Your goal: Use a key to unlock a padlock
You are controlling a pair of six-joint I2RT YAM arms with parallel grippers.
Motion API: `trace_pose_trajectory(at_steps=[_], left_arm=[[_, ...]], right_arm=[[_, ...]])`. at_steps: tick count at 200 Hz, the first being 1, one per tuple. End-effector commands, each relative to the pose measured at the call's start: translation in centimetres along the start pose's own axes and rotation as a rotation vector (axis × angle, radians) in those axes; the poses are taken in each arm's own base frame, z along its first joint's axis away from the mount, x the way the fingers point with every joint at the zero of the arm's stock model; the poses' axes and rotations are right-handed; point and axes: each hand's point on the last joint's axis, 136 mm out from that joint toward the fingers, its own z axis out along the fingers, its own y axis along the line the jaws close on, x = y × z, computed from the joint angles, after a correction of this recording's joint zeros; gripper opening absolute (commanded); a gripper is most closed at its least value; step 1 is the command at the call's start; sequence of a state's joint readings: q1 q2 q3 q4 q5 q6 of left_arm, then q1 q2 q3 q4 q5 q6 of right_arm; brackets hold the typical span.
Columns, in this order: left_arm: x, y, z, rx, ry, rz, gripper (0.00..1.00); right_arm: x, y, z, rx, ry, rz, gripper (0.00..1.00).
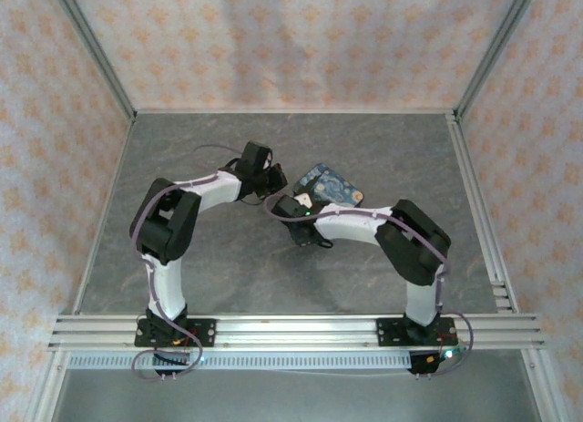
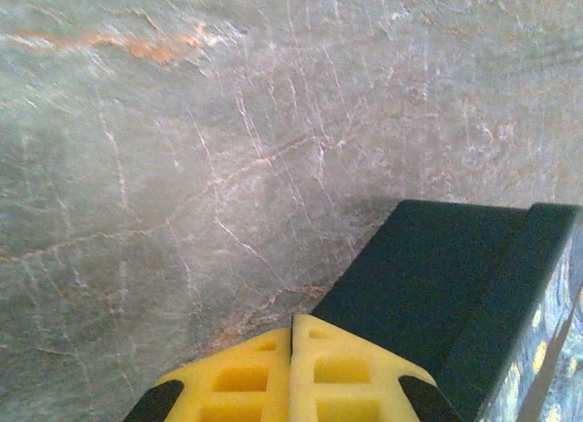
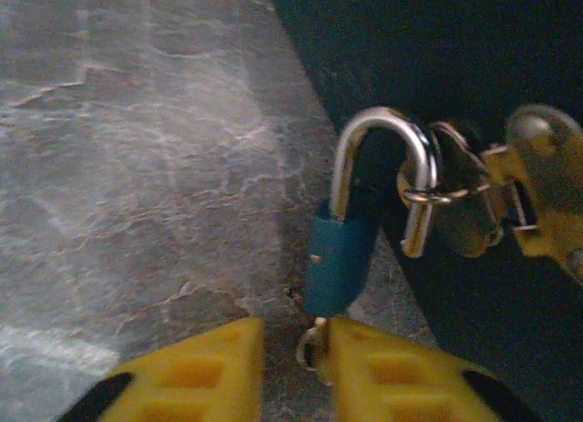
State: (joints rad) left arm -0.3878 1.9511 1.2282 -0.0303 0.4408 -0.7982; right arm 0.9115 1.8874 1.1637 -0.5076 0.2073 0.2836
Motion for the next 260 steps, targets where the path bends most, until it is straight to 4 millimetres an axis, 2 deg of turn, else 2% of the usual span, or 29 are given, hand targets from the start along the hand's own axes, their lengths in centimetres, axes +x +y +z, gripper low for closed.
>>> trace_pose_trajectory(at_steps=[1,26,61,82,94,117,133,151,183,211,223,228,233,260], left_arm=[[-1.5,-1.0,-1.0,0.004,-0.022,0.029,0.04],[-2.2,-1.0,-1.2,0.005,-0.031,0.028,0.04],[-2.8,-1.0,-0.9,-0.005,-0.030,0.038,0.04],[-3.0,-1.1,0.1,-0.011,-0.001,0.052,0.05],[-2.3,-0.8,1.2,-0.017,0.040,0.046,0.04],[-1.0,-0.8,2.2,-0.014,0.065,0.057,0.04],[-0.5,-0.8,2.3,-0.008,0.073,0.053,0.03],[-0.3,-0.7,2.2,-0.006,0.074,0.056,0.02],[-0.6,-0.2,1.4,-0.025,0.060,0.060,0.02],[-1.7,0.8,-0.3,-0.030,0.014,0.023,0.03],[-2.3,0.9,-1.9,-0.028,-0.020,0.013,0.05],[-2.1,1.6,-1.9,-0.044,-0.021,0.008,0.06],[-2.7,0.8,-3.4,-0.028,-0.051,0.016,0.06],[-2.1,1.4,-6.1,-0.045,-0.081,0.027,0.09]], right_arm=[[-0.1,-1.3,0.8,0.117,-0.024,-0.009,0.14],[0.3,-1.9,1.2,0.156,-0.017,-0.017,0.00],[-1.0,-1.7,-0.3,0.162,-0.081,-0.046,0.00],[-3.3,-0.4,-2.4,0.129,-0.159,-0.108,0.00],[-5.3,0.3,-3.2,0.097,-0.208,-0.116,0.00],[-8.8,1.3,-3.7,0.058,-0.231,-0.103,0.00],[-9.9,1.9,-3.7,0.036,-0.243,-0.083,0.00],[-9.6,1.9,-3.7,0.021,-0.236,-0.068,0.00],[-7.4,1.0,-3.7,0.011,-0.205,-0.052,0.00],[-6.3,-0.2,-6.0,-0.033,-0.238,-0.001,0.00],[-5.7,-0.8,-7.3,-0.059,-0.258,0.023,0.00],[-5.4,-1.0,-7.9,-0.073,-0.264,0.033,0.00],[-5.1,-1.4,-8.4,-0.084,-0.270,0.043,0.00],[-3.7,-3.4,-11.2,-0.118,-0.309,0.101,0.00]])
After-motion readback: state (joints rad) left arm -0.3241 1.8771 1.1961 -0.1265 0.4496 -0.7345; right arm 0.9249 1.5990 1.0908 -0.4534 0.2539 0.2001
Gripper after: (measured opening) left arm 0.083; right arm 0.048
